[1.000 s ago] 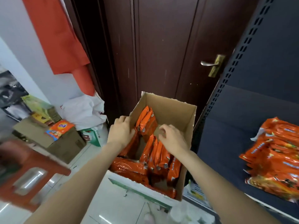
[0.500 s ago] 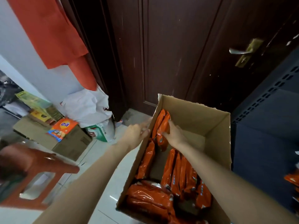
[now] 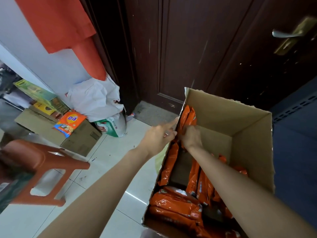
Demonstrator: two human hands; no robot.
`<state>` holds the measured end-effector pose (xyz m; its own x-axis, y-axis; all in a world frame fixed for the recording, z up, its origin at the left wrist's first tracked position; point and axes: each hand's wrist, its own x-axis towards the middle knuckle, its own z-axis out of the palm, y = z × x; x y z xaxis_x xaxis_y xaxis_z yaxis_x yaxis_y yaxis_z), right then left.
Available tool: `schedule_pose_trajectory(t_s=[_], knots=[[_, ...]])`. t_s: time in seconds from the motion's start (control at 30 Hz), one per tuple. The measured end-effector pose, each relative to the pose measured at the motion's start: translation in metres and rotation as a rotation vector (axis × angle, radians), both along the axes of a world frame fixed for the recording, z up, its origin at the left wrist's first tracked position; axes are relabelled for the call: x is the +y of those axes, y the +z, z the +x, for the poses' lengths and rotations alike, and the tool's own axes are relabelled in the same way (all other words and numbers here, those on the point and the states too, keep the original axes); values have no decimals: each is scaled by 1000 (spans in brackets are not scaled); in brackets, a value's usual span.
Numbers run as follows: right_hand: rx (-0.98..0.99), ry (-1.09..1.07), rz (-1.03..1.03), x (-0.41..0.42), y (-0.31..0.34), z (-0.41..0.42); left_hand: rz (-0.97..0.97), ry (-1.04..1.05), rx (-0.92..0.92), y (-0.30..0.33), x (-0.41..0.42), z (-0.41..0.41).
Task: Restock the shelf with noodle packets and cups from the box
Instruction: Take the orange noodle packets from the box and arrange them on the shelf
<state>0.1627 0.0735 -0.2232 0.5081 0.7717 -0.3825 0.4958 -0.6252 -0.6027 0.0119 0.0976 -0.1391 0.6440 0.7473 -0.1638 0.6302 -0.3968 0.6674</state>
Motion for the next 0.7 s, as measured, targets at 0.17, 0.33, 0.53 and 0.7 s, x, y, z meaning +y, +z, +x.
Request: schedule_pose_trajectory(t_s=[0.17,0.33,0.53,0.7], knots=[[-104,-68,-11,-13,22,11,-32,-7,1,1,1,2],[-175,-159,31,-39,55,38,56,-19,32,8,5,9],[-183,-154,211,-77,124,60,238,-58,-135,39,0,43],[-217,-163,413,-124,185,83,177,-86,-254,79,-9,84]])
